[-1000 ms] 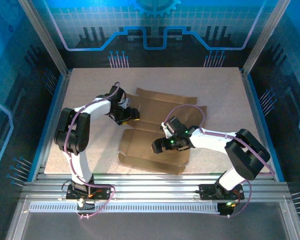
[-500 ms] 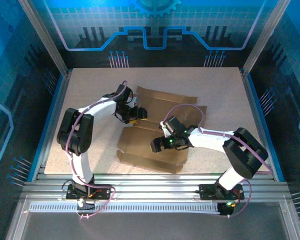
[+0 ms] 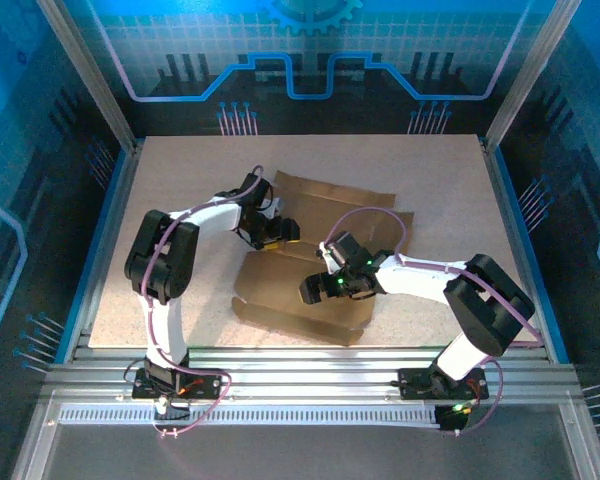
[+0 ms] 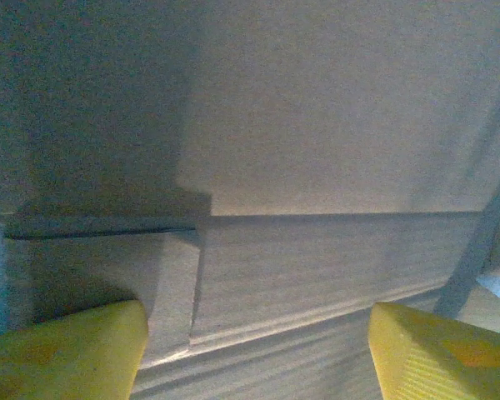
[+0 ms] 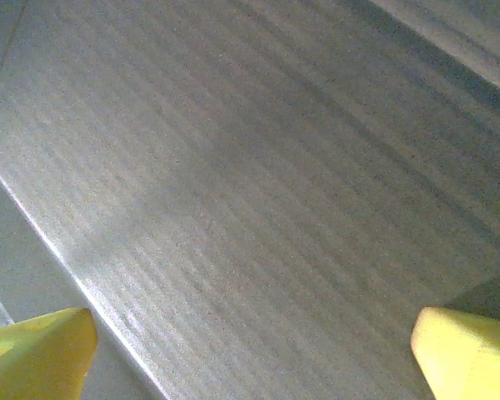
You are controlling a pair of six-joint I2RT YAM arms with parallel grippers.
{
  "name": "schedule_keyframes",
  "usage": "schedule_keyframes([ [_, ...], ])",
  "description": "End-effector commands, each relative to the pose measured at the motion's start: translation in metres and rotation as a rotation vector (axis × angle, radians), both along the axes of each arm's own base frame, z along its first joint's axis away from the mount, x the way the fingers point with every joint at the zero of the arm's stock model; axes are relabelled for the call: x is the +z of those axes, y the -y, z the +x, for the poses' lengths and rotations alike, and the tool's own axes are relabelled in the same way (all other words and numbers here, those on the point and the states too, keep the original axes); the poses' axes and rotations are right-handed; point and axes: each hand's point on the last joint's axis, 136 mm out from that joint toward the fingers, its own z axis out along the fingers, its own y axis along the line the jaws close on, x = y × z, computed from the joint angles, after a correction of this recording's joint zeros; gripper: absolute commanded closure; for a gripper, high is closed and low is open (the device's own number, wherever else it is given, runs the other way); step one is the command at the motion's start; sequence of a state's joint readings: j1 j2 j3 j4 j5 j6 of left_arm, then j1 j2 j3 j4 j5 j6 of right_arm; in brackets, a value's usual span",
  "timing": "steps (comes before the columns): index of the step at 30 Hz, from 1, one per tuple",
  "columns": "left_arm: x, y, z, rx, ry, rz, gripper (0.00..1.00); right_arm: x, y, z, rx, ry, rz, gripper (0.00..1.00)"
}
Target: Fold the paper box
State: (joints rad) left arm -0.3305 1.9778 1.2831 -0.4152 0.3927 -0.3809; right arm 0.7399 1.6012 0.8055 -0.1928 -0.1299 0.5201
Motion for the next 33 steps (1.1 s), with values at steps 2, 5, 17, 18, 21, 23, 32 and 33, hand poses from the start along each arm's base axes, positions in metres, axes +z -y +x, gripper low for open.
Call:
schedule_keyframes([
  [2, -0.035, -0.025, -0.032, 0.092, -0.098, 0.108, 0.3, -0.025, 0.018, -0.013, -0.023, -0.068, -0.114, 0.0],
  [5, -0.044, -0.036, -0.048, 0.158, -0.13, 0.126, 0.31, -0.024, 0.018, -0.009, -0.031, -0.063, -0.121, 0.0],
  [17, -0.028, -0.043, -0.069, 0.282, -0.126, 0.046, 0.3, 0.011, -0.003, -0.006, 0.008, -0.003, 0.006, 0.01],
  [18, -0.022, -0.041, -0.065, 0.276, -0.116, 0.032, 0.3, 0.014, -0.004, -0.005, 0.01, 0.004, 0.016, 0.01],
  [21, 0.001, -0.04, -0.047, 0.27, -0.087, 0.02, 0.28, 0.024, -0.009, -0.005, 0.022, 0.023, 0.045, 0.01],
  [23, 0.019, -0.041, -0.036, 0.262, -0.051, 0.024, 0.28, 0.029, -0.01, -0.004, 0.023, 0.033, 0.05, 0.01],
  [32, 0.066, -0.073, 0.01, 0.307, 0.059, 0.109, 0.25, 0.048, -0.025, 0.029, 0.016, 0.103, 0.036, 0.01],
  [33, 0.069, -0.075, 0.016, 0.312, 0.07, 0.116, 0.24, 0.05, -0.027, 0.033, 0.016, 0.107, 0.037, 0.01],
])
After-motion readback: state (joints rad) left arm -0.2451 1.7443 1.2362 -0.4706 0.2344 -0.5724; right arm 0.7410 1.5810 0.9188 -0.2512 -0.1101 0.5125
